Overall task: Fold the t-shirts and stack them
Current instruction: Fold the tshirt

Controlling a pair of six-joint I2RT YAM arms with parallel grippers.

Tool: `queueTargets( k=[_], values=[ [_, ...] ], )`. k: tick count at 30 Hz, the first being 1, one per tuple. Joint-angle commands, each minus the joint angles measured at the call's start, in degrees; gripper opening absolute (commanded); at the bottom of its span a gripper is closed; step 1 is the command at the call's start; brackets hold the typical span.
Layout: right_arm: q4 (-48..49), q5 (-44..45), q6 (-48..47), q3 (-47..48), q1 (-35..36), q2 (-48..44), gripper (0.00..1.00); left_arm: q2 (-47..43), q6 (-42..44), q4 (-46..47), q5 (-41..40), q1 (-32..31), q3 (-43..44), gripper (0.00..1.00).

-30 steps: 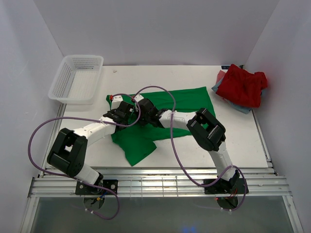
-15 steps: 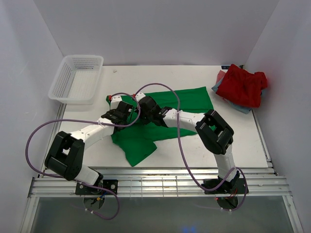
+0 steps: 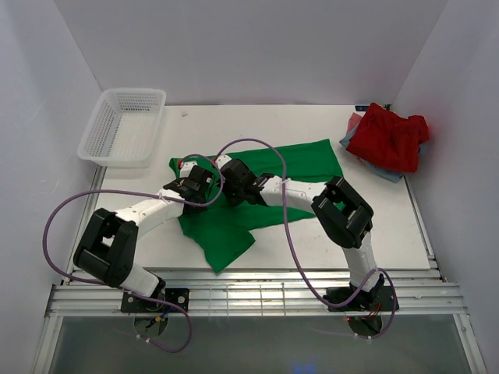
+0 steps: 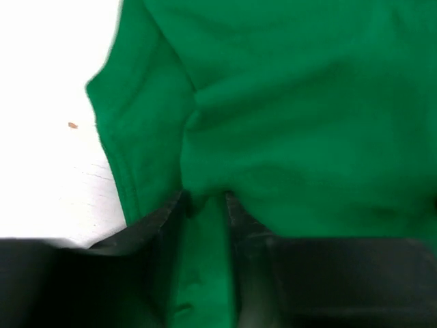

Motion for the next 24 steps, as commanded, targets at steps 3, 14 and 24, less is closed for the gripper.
queueTargets(
  k=[3, 14, 24],
  values=[
    [-0.69, 2.73, -0.62, 0.69, 1.20, -2.11, 0.36, -4.71, -1.52, -1.36, 8.21, -1.27, -0.79, 0.69],
    [-10.51, 18.88, 2.62, -8.00, 1.20, -19.07, 0.43, -28.62, -9.07, -6.63, 11.98, -3.30, -7.55, 0.71],
    [-13.87, 22.34, 12.65, -30.59, -7.22, -34.63, 0.47, -34.61, -20.58, -5.14, 17.01, -12.77, -20.82, 0.52]
  ],
)
